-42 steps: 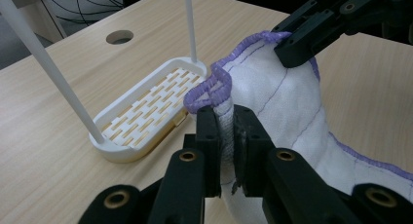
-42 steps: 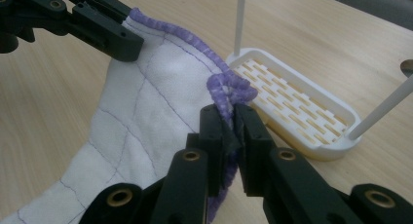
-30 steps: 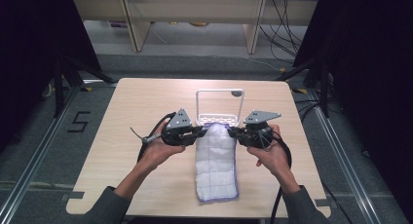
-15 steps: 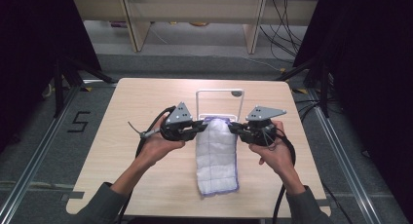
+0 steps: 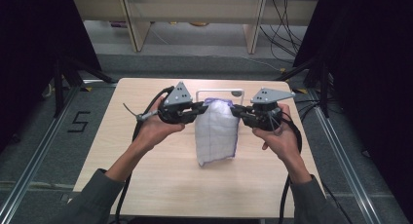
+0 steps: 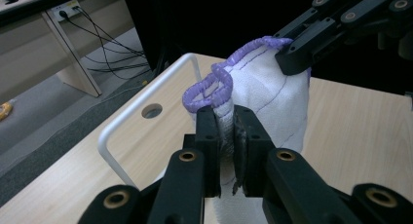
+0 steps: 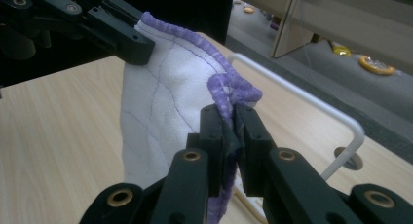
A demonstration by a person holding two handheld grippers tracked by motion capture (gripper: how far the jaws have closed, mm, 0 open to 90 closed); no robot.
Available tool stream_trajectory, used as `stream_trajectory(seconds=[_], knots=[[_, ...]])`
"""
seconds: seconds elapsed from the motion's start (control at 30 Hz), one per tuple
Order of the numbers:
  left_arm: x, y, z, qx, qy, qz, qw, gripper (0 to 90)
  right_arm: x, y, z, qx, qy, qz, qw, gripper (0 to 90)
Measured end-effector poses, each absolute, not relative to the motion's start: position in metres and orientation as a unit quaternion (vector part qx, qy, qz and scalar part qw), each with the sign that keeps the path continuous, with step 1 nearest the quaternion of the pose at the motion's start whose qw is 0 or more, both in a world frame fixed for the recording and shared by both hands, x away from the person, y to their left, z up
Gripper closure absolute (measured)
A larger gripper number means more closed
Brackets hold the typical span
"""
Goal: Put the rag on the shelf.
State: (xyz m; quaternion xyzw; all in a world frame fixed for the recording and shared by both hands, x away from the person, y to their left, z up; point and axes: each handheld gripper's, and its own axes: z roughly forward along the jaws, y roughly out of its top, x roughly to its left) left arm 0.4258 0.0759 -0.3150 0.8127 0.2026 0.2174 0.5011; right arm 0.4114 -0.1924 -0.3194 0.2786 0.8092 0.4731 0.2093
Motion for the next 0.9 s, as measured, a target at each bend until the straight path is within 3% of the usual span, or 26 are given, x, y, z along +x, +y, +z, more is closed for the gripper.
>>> stream_trajectory(seconds=[0.9], knots=[[0.489,0.066,-0.266,0.796,0.229,0.273,0.489,81.8,0.476,-0.191,-0.26,0.319,0.782,0.476,0.245,83.5]])
